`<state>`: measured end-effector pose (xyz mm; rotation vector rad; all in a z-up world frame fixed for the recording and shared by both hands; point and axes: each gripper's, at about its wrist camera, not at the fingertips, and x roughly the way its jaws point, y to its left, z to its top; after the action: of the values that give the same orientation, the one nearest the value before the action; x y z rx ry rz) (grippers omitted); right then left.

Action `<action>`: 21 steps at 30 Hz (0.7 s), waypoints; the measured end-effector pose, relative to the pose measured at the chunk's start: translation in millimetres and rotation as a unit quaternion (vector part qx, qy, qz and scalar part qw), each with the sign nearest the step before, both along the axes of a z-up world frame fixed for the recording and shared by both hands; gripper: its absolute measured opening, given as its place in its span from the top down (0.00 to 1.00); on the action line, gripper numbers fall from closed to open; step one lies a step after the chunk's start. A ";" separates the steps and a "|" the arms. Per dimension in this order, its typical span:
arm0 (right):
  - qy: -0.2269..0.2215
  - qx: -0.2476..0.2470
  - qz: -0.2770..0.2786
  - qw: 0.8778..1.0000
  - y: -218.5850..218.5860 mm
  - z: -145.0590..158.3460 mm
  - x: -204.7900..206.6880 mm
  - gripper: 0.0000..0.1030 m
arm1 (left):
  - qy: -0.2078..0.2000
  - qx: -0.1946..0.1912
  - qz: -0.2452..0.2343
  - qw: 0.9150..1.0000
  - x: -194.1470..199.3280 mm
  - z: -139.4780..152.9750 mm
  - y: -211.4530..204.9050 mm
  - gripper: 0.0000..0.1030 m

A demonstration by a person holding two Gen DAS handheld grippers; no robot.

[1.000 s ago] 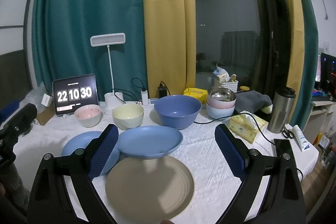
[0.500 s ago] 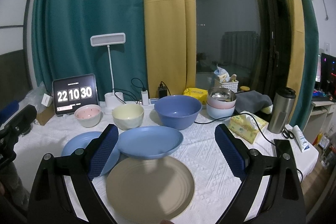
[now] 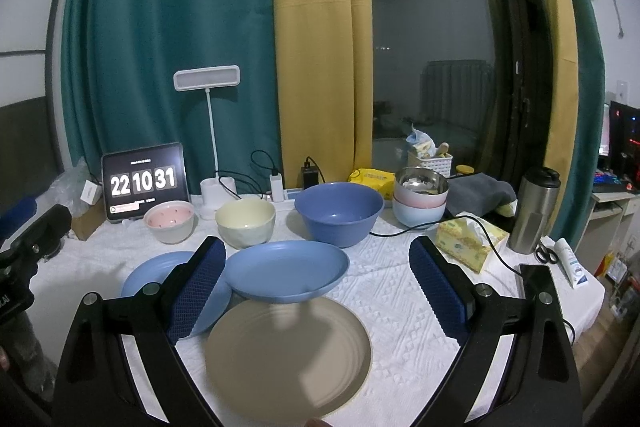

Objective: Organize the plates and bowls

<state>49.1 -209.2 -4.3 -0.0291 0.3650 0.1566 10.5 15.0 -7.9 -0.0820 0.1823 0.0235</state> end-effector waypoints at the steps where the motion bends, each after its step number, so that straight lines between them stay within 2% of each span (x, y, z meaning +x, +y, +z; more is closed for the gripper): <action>1: -0.001 0.000 0.000 1.000 0.3 0.1 0.7 0.07 | 0.000 0.000 0.000 1.000 -0.5 0.3 0.0 0.01; 21: 0.006 0.002 0.000 1.000 0.8 0.8 4.4 0.07 | 0.007 0.002 0.000 1.000 1.1 2.4 -1.4 0.01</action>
<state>53.5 -208.4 -3.5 -0.0251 0.3769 0.1582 11.6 13.7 -5.4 -0.0769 0.1964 0.0251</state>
